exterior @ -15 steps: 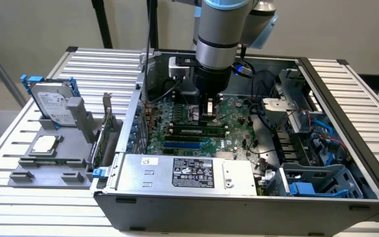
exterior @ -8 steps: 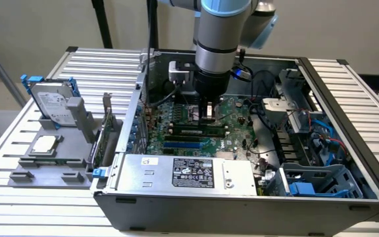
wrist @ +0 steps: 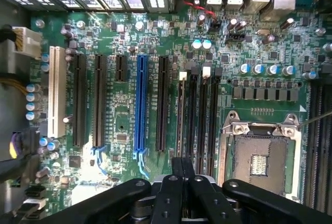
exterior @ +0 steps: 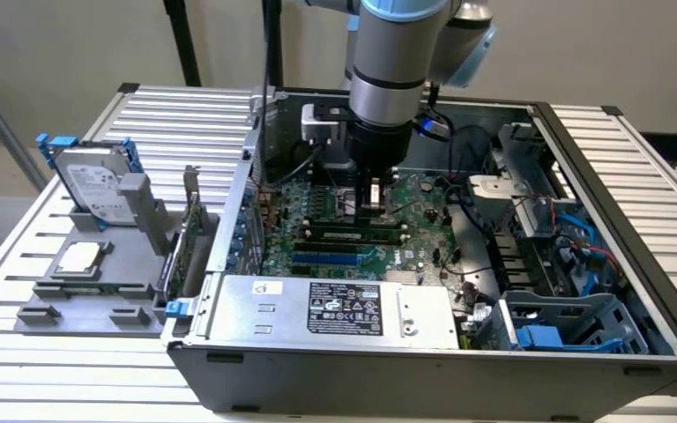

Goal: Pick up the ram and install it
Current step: 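Press down the ram until it locks into place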

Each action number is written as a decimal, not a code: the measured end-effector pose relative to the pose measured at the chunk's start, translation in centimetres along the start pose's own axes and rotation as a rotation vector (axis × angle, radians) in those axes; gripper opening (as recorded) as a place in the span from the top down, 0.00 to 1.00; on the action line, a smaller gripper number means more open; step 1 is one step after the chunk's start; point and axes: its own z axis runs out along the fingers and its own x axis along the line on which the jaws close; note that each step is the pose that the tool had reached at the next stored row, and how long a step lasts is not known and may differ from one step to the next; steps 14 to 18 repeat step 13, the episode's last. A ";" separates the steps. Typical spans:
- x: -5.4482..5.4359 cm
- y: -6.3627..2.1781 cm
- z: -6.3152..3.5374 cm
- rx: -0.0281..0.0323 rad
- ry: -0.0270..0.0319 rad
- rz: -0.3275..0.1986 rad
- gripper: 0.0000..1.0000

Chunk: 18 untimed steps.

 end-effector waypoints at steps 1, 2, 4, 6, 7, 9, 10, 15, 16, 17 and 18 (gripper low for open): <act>0.0 0.01 -0.31 -0.0007 0.0002 0.000 0.89; 0.0 0.01 -0.39 -0.0012 0.0000 0.000 0.89; 0.0 0.01 -0.40 -0.0015 -0.0001 0.000 0.89; 0.0 0.01 -0.40 -0.0015 -0.0002 0.000 0.89; 0.0 0.01 -0.41 -0.0015 -0.0002 0.000 0.89; 0.0 0.01 -0.41 -0.0016 0.0000 0.000 0.89; 0.0 0.01 -0.41 -0.0016 0.0000 0.000 0.89; 0.0 0.01 -0.41 -0.0015 -0.0001 0.000 0.89; 0.0 0.01 -0.41 -0.0015 -0.0001 0.000 0.89; 0.0 0.01 -0.41 -0.0015 -0.0001 0.000 0.89; 0.0 0.01 -0.41 -0.0015 -0.0001 0.000 0.89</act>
